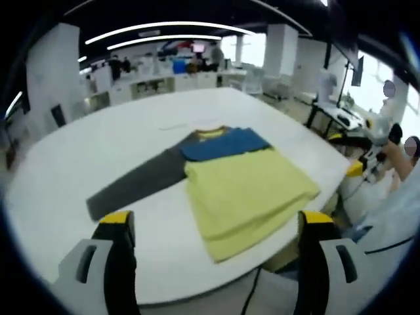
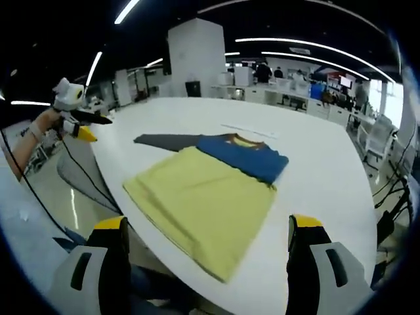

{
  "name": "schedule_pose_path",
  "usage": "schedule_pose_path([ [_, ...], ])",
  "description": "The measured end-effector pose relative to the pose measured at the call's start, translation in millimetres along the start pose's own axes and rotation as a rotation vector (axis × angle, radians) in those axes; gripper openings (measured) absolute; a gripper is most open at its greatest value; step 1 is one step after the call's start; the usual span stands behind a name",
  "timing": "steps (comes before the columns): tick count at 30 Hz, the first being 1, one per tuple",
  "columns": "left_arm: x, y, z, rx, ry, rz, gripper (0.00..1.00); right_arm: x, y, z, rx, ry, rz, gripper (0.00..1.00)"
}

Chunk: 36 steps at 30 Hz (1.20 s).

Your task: Fold the garment on the visible template until the final outline fits inside the template.

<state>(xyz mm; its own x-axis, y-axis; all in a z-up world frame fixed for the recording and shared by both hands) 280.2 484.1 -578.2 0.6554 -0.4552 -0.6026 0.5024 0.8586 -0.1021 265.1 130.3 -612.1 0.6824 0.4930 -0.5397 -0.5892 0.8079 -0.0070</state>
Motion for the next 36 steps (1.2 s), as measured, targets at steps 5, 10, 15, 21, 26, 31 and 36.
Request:
schedule_pose_path([
  [5,5,14.3,9.3,0.009,-0.003,0.0,0.99,5,-5,5.2,0.015,0.0,-0.008,1.0],
  [10,10,27.6,16.1,0.013,-0.002,0.0,0.99,9,-5,10.7,0.008,0.006,-0.013,1.0],
  [15,17,42.1,19.6,0.023,0.017,-0.007,0.99,16,-9,17.6,0.009,0.004,-0.024,1.0],
  [21,23,60.8,18.3,0.022,0.047,-0.001,0.99,23,-11,20.4,0.022,0.007,-0.036,1.0],
  [26,32,75.1,19.1,0.027,0.063,-0.004,0.99,30,-10,18.3,0.038,0.016,-0.038,1.0],
  [31,38,85.9,17.8,0.032,0.085,-0.003,0.99,37,-12,15.4,0.049,0.025,-0.051,1.0],
  [36,42,94.9,19.7,0.026,0.072,-0.013,0.99,41,-12,14.1,0.052,0.031,-0.054,1.0],
])
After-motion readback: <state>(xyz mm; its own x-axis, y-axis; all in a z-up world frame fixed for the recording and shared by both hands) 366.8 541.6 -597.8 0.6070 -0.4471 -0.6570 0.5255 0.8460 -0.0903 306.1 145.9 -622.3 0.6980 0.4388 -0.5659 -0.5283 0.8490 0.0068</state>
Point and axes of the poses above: the point that each gripper's makers call its tool centre point, and the gripper's own axes: x roughly forward along the fingers, y roughly to its left, z roughly out of its top, the point moved 3 cm from there along -x, roughly backward along the fingers, and after that the axes turned 5 degrees about -z, right-handed, at the moved point
